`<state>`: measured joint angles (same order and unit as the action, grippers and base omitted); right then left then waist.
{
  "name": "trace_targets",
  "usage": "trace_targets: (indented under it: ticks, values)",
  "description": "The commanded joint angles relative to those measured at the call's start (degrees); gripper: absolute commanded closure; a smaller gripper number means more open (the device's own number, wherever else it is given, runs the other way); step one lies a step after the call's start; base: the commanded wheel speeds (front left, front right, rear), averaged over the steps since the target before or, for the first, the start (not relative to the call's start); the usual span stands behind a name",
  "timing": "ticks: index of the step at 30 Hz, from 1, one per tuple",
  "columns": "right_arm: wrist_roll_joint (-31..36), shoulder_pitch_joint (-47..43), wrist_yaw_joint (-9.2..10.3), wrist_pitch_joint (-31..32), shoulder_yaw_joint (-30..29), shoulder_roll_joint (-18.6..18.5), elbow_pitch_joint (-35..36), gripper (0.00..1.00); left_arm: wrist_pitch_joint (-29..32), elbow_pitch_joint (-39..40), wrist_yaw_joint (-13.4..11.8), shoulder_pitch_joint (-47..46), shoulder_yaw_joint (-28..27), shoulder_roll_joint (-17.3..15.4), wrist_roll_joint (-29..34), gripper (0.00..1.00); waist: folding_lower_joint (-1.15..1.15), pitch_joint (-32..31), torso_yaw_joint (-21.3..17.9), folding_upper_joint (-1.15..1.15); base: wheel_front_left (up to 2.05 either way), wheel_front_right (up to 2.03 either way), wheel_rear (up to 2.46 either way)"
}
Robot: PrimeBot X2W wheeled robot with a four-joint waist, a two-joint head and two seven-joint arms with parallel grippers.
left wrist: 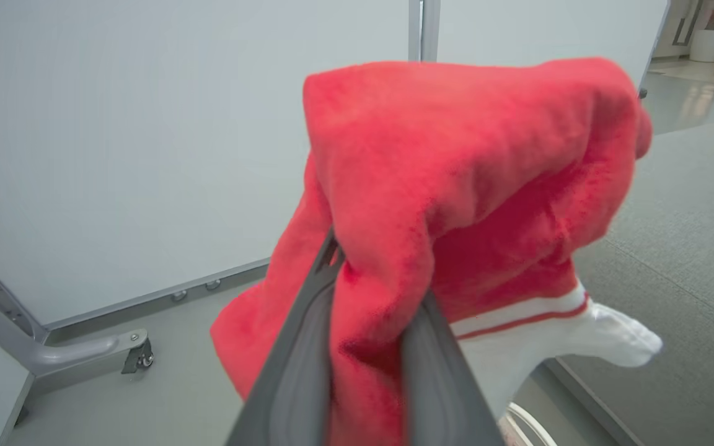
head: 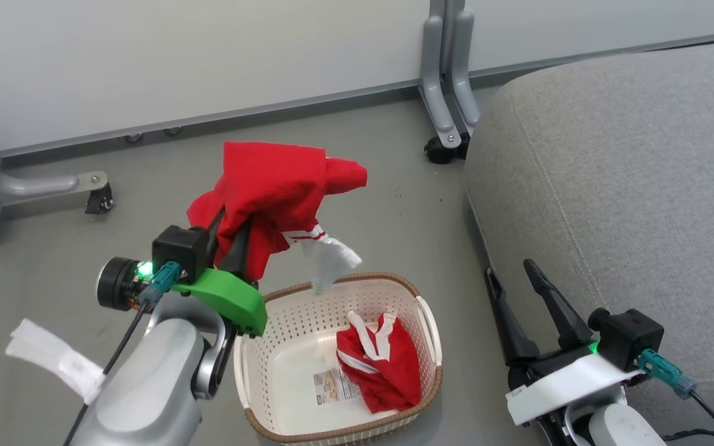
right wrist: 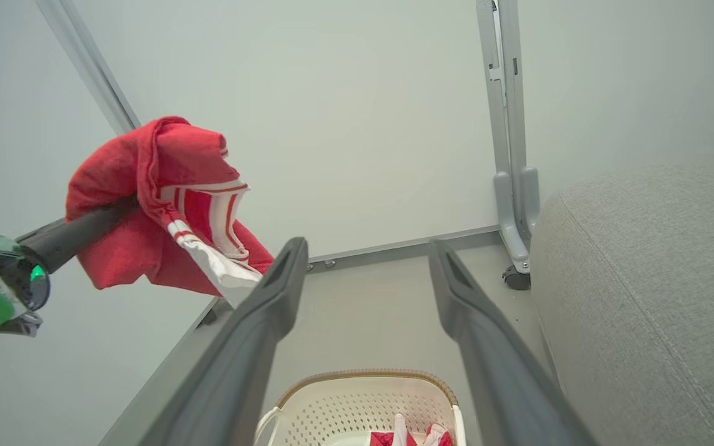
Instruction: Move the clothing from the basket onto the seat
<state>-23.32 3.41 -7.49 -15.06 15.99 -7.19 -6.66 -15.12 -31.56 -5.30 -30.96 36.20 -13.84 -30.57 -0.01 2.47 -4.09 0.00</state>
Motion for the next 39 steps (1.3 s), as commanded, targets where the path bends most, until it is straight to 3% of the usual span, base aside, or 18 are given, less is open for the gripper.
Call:
trace_targets:
  ticks: [1,10,18,26,35,39]
  values:
    - [0.21,-0.97,0.0,-0.17,0.26,-0.32,0.17,0.0,-0.02,3.27,-0.44,2.92,-2.8,-0.56,1.87,1.0,0.01,-2.06,1.11,0.0,0.0,0.0,0.0]
    - [0.68,-2.2,0.0,-0.18,0.18,0.25,1.1,0.0,-0.03,22.95,3.45,15.15,-16.98,3.22,11.09,1.0,0.01,-3.24,1.24,0.0,0.0,0.0,0.0]
    - [0.92,-3.27,0.0,-0.18,-0.31,0.71,1.68,0.0,-0.03,30.56,8.41,19.88,-23.91,7.78,16.22,1.0,0.01,-3.37,1.48,0.0,0.0,0.0,0.0]
    - [0.99,-2.66,0.0,-0.18,0.03,0.83,1.74,0.0,-0.04,32.06,11.05,19.98,-23.75,10.04,19.08,1.0,0.01,-3.48,1.02,0.0,0.0,0.0,0.0]
    - [0.92,-1.99,0.0,-0.17,0.64,1.2,1.69,0.0,-0.04,33.72,12.79,19.26,-18.1,10.59,14.0,1.0,0.01,-3.16,0.36,0.0,0.0,0.0,0.0]
    - [0.82,-1.83,0.0,-0.18,1.19,1.09,1.82,0.0,-0.04,34.21,12.78,18.36,-12.94,8.49,10.66,1.0,0.01,-2.95,0.19,0.0,0.0,0.0,0.0]
